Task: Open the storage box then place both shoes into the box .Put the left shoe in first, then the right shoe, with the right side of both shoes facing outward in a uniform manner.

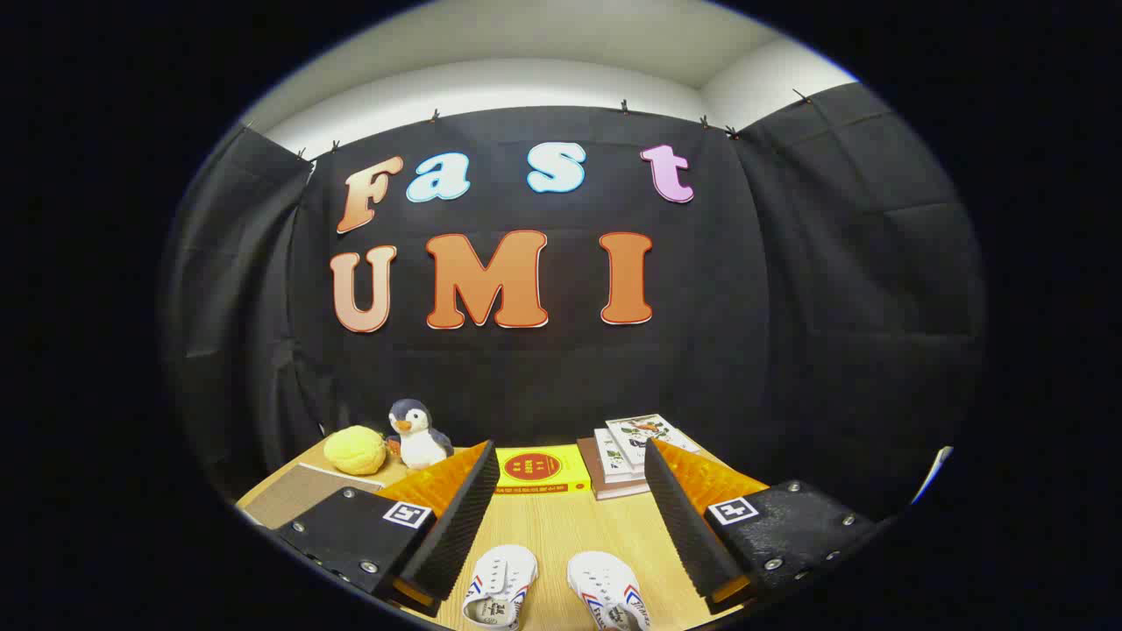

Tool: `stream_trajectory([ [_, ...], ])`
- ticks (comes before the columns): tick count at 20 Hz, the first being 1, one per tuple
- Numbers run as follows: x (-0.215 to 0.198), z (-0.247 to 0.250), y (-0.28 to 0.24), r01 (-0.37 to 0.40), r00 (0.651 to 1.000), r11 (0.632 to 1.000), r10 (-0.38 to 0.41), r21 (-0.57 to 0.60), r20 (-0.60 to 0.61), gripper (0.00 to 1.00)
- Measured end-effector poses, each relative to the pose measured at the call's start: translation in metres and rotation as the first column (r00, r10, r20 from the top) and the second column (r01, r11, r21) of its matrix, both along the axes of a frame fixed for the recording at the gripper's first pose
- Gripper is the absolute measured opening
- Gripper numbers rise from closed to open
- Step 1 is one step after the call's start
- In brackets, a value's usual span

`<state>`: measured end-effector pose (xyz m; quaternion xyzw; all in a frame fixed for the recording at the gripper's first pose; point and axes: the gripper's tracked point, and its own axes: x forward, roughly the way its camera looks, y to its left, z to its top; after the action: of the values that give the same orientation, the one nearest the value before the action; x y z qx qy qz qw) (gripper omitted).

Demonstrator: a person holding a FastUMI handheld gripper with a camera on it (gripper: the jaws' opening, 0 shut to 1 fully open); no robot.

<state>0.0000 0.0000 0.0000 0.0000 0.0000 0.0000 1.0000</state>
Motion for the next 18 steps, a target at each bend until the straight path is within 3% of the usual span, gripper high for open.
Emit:
stream_trajectory([
  [12,-0.031,-0.009,0.012,0.04,0.999,0.999,-0.04,0.014,-0.033,0.99],
  [18,-0.017,-0.011,0.014,-0.066,0.993,0.996,0.072,0.068,-0.091,0.99],
])
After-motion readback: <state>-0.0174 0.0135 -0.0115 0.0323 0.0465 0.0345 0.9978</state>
